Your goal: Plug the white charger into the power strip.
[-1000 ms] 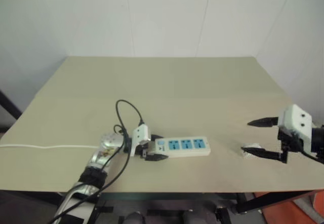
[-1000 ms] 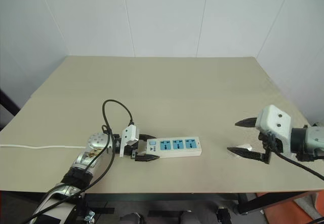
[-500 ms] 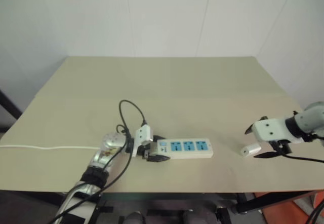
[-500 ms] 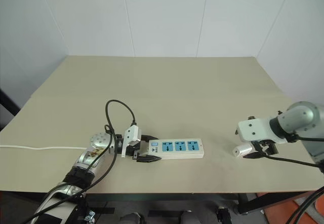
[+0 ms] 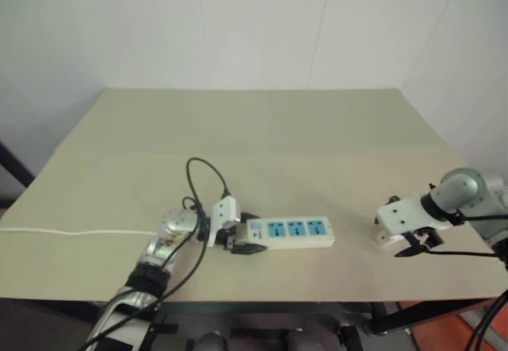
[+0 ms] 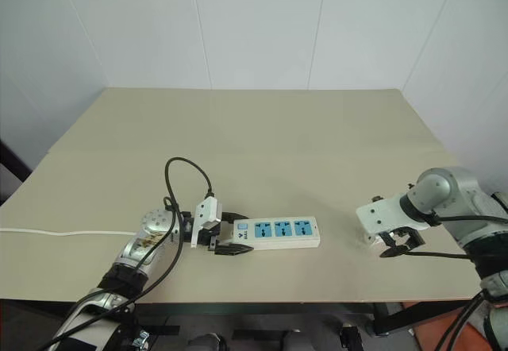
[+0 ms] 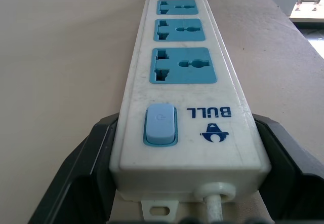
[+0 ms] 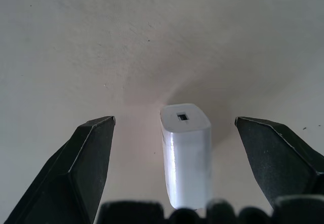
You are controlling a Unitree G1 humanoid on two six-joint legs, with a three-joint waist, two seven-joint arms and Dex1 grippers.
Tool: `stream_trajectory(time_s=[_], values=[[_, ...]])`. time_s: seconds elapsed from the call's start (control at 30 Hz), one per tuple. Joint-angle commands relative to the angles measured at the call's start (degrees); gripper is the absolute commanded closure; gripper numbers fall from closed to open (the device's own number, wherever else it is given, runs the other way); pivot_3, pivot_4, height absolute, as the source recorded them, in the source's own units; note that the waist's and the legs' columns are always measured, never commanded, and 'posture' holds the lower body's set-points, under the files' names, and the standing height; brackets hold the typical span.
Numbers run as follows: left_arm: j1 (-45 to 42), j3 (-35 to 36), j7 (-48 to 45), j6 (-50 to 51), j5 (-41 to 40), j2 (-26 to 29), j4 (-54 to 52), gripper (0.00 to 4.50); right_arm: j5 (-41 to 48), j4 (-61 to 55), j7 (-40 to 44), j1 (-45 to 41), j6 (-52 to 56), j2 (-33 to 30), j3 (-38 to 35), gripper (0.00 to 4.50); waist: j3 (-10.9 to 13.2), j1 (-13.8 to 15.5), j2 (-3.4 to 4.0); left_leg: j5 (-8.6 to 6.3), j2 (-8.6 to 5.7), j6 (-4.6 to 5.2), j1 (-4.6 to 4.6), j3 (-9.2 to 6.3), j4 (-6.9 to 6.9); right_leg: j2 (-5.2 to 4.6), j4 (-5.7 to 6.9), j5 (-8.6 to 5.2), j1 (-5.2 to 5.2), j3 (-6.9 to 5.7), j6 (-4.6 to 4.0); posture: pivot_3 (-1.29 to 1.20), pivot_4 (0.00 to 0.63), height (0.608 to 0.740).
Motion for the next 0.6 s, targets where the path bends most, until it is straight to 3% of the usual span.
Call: stream_trajectory(time_s=[0.03, 0.17, 0.2, 0.27, 0.53, 0.6], values=[[0.54, -1.30, -0.15, 0.60, -0.33, -0.17, -1.08, 1.21, -2.26, 0.75, -0.40, -1.33, -0.58, 0.83, 0.38, 0.00, 0.00, -0.01, 0.00, 0.00, 0.00, 0.00, 0.00, 0.00, 0.00, 0.00, 0.00, 0.00, 0.00, 0.00, 0.00, 0.00, 0.150, 0.740], [0.52, -1.24, -0.10, 0.75, -0.35, -0.05, -1.38, 1.21, -4.15, 1.50, -0.32, -1.94, -0.32, 1.92, 0.97, 0.00, 0.00, -0.01, 0.00, 0.00, 0.00, 0.00, 0.00, 0.00, 0.00, 0.00, 0.00, 0.00, 0.00, 0.01, -0.01, 0.00, 0.150, 0.740], [0.51, -1.23, -0.09, 0.77, -0.35, -0.03, -1.41, 1.21, -4.48, 1.73, -0.30, -2.06, -0.34, 2.15, 1.07, 0.18, 0.00, -0.03, 0.00, 0.00, 0.00, 0.00, 0.00, 0.00, 0.00, 0.00, 0.00, 0.00, 0.00, 0.01, -0.01, 0.00, 0.150, 0.740], [0.53, -1.23, -0.03, 0.84, -0.32, 0.00, -1.48, 1.21, -5.14, 2.26, -0.30, -2.29, -0.48, 2.57, 1.26, 0.57, 0.00, -0.03, 0.00, 0.00, -0.01, 0.00, 0.02, 0.00, 0.00, 0.00, 0.01, 0.01, 0.01, 0.01, -0.01, 0.00, 0.150, 0.740], [0.46, -1.11, 0.12, 0.86, -0.36, 0.20, -1.54, 1.21, -6.74, 4.09, -0.11, -3.10, -1.59, 3.45, 1.87, 3.06, -0.01, -0.40, -0.01, 0.00, 0.00, 0.00, 0.21, 0.00, 0.01, 0.01, 0.01, 0.01, 0.21, 0.01, -0.01, 0.00, 0.150, 0.740], [0.49, -1.11, 0.22, 0.86, -0.40, 0.26, -1.59, 1.21, -6.83, 4.22, 0.00, -3.18, -1.76, 3.48, 1.97, 3.28, 0.00, -0.54, -0.01, 0.00, 0.00, 0.00, 0.38, 0.00, 0.00, 0.01, -0.01, 0.00, 0.40, 0.02, -0.01, 0.00, 0.150, 0.740]])
